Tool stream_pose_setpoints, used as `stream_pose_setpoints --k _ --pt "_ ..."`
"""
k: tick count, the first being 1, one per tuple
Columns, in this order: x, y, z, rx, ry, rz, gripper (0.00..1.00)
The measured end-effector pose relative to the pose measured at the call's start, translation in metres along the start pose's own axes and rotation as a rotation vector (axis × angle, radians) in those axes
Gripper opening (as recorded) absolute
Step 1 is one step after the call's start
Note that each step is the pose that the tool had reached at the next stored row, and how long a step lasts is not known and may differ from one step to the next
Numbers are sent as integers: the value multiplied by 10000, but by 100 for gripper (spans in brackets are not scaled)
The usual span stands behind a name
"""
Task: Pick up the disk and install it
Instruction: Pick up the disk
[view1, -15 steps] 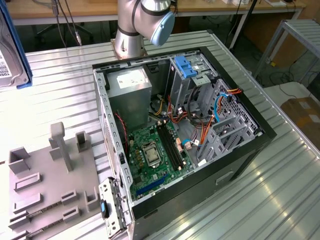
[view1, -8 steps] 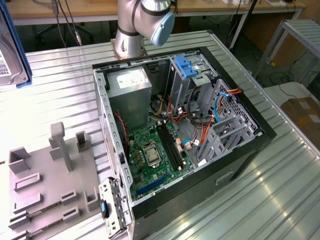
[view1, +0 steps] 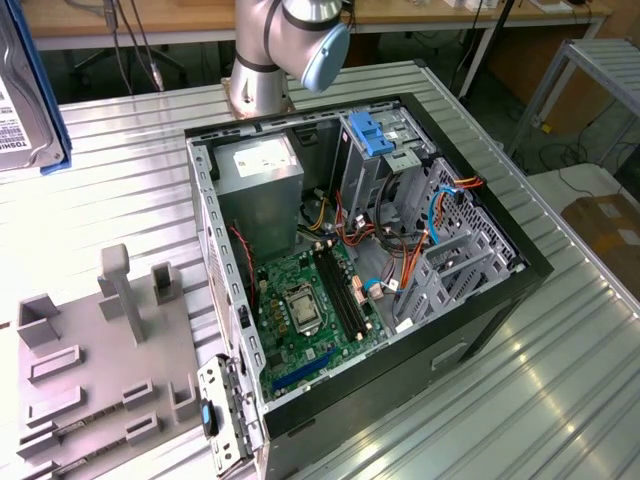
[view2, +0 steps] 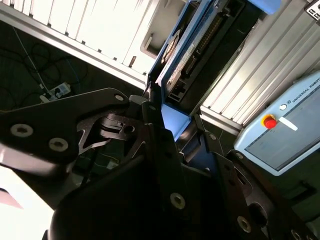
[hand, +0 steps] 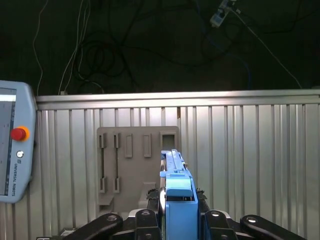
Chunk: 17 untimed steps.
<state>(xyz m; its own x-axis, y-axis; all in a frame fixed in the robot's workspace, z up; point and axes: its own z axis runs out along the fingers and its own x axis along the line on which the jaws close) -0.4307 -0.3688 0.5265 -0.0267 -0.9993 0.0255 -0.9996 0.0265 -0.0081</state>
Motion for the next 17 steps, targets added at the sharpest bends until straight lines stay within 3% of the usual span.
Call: stream_pose_setpoints --k 3,8,13,17 --pt "-2 -55 0 -2 0 1 37" --pt "-6 -210 1 -1 0 0 37" --pt "-8 -299 2 0 0 0 37" --pt "-12 -428 3 -1 0 -1 37"
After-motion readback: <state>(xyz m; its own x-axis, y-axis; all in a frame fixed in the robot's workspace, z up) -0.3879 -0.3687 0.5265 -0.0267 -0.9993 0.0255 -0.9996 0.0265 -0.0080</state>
